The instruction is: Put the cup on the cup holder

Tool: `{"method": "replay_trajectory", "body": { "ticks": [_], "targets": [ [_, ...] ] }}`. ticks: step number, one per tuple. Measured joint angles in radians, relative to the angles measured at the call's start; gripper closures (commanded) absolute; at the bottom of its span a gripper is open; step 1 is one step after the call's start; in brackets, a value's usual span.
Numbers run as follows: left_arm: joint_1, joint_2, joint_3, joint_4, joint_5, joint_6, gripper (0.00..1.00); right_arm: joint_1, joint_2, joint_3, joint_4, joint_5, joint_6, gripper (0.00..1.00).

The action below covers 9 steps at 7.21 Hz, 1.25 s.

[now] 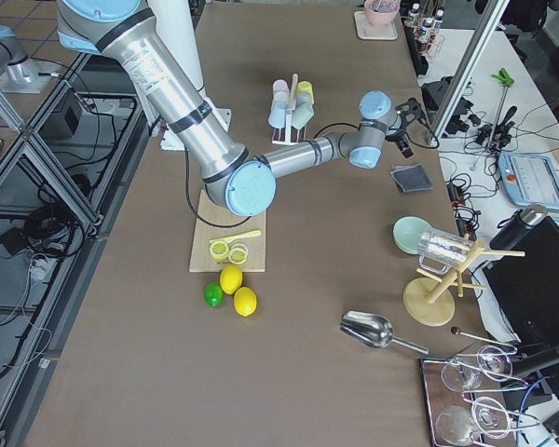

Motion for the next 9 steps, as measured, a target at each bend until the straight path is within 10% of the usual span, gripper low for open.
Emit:
{"method": "replay_trajectory", "body": {
  "ticks": [4,7,9],
  "targets": [
    [-0.012,0.003,0.007,0.003,-0.005,0.0,0.02,0.0,-0.232,0.491,-0.749,0.025,-0.017,0.0],
    [-0.012,-0.001,0.002,0.003,-0.006,0.0,0.02,0.086,-0.624,0.738,-0.855,0.1,-0.245,0.0],
    [-0.013,0.003,-0.006,0.004,-0.009,0.0,0.02,0.2,-0.757,0.719,-0.859,0.142,-0.464,0.0]
  ]
}}
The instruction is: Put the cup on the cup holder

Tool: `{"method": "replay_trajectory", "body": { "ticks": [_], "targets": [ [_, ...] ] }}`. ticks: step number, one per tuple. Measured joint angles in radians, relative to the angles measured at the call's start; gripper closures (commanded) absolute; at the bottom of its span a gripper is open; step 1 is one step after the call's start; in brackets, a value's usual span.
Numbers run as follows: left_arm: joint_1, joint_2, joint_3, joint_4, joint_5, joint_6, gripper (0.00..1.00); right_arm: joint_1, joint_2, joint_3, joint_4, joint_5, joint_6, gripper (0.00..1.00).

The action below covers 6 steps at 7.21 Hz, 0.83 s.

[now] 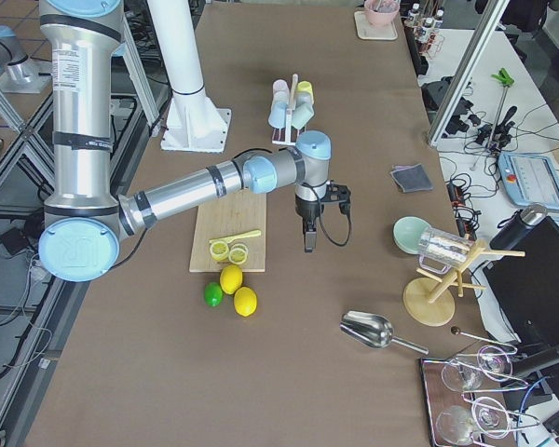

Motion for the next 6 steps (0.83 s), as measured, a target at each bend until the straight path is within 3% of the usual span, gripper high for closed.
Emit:
{"method": "replay_trajectory", "body": {
  "ticks": [3,5,6],
  "targets": [
    [0.0,-0.007,-0.015,0.001,0.001,0.0,0.03,0.243,0.022,-0.276,0.01,0.162,-0.297,0.0],
    [0.004,-0.013,-0.047,0.001,0.0,0.0,0.03,0.315,0.123,-0.449,0.012,0.23,-0.328,0.0],
    [0.004,-0.012,-0.049,0.001,0.001,0.0,0.02,0.325,0.155,-0.481,0.012,0.239,-0.33,0.0]
  ]
}}
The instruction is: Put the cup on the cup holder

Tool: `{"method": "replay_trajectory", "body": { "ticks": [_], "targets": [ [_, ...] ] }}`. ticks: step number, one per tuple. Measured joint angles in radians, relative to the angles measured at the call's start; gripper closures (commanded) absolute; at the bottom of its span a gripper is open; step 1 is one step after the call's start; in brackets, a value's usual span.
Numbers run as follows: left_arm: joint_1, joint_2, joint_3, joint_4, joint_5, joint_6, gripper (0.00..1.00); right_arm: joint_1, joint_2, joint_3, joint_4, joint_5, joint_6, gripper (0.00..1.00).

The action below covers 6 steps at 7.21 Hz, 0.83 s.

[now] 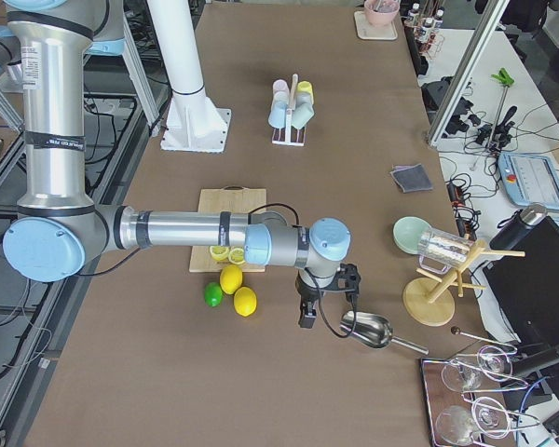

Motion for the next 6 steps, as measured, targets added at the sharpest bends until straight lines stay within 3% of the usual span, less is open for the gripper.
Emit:
{"method": "replay_trajectory", "body": {
  "ticks": [4,6],
  "targets": [
    [-0.031,0.008,0.103,0.001,0.014,0.001,0.02,0.058,-0.01,0.056,-0.011,0.056,0.027,0.0],
    [-0.052,-0.045,0.163,0.0,0.062,0.003,0.03,0.061,-0.019,0.077,-0.01,0.061,0.093,0.0]
  ]
}}
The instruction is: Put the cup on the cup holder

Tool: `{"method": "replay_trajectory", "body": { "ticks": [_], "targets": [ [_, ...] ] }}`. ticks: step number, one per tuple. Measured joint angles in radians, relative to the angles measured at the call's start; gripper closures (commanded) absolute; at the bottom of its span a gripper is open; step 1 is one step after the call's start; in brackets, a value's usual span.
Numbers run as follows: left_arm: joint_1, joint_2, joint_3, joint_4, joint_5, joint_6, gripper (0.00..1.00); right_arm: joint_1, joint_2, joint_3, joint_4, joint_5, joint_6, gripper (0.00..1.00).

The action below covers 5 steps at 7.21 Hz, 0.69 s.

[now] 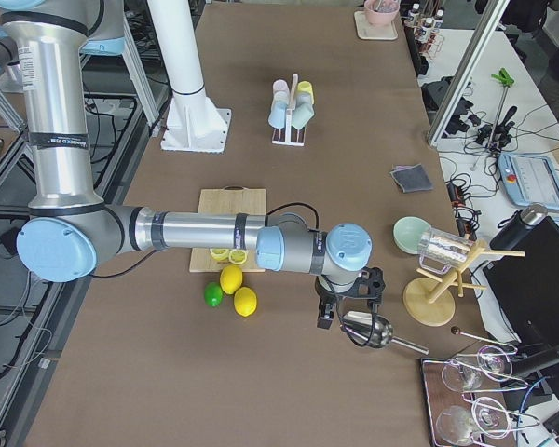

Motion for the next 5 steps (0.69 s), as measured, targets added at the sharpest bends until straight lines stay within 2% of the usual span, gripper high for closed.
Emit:
{"method": "replay_trajectory", "body": {
  "ticks": [2,4,5],
  "targets": [
    [-0.006,-0.072,0.061,0.002,0.02,-0.002,0.02,-0.004,-0.002,0.003,0.006,-0.007,0.014,0.0],
    [-0.016,-0.088,0.07,0.016,0.036,-0.006,0.02,-0.005,-0.002,0.003,0.008,-0.011,0.015,0.0],
    [-0.019,-0.089,0.063,0.023,0.076,-0.003,0.02,-0.006,-0.002,0.003,0.009,-0.013,0.015,0.0]
  ]
}}
